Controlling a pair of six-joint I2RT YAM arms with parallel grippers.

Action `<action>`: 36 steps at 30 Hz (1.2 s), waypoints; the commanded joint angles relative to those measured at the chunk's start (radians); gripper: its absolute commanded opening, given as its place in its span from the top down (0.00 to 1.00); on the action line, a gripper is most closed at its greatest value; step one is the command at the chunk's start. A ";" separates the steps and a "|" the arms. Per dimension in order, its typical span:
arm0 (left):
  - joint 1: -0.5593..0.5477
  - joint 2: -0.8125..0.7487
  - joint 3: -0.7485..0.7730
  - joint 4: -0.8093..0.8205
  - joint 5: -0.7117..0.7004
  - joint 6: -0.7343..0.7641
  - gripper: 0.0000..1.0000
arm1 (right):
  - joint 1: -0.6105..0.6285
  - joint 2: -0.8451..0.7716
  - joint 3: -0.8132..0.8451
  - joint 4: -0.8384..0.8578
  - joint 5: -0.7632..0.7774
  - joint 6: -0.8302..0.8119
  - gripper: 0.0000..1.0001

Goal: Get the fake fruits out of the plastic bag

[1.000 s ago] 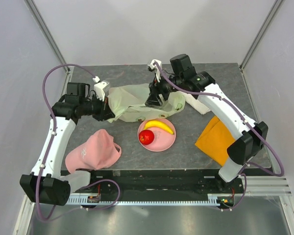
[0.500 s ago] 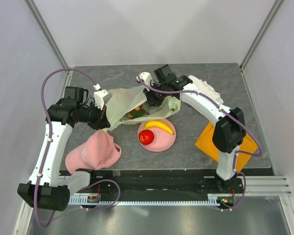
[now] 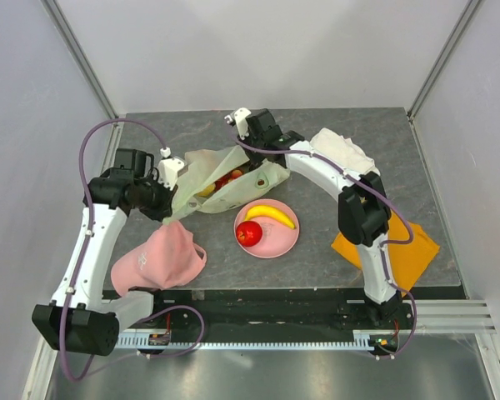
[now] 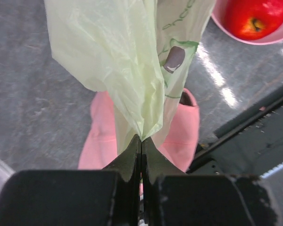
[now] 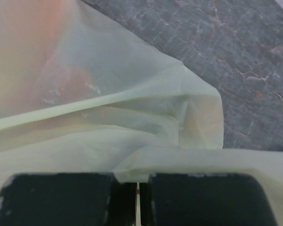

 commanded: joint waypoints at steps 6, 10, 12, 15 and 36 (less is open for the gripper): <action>0.005 -0.030 -0.051 0.120 -0.059 0.040 0.99 | -0.001 -0.258 -0.266 0.205 -0.292 0.118 1.00; 0.004 0.022 -0.040 0.098 0.007 0.028 0.98 | 0.015 -0.260 -0.280 0.138 -0.526 0.106 0.74; 0.004 0.049 -0.025 0.098 0.004 0.011 0.98 | 0.030 -0.269 -0.295 0.135 -0.637 0.071 0.71; 0.004 0.084 -0.002 0.112 0.004 -0.023 0.99 | 0.067 -0.244 -0.283 0.120 -0.680 0.057 0.54; 0.044 0.063 -0.037 0.180 0.012 -0.287 0.99 | 0.171 0.050 0.045 0.037 -0.331 0.106 0.57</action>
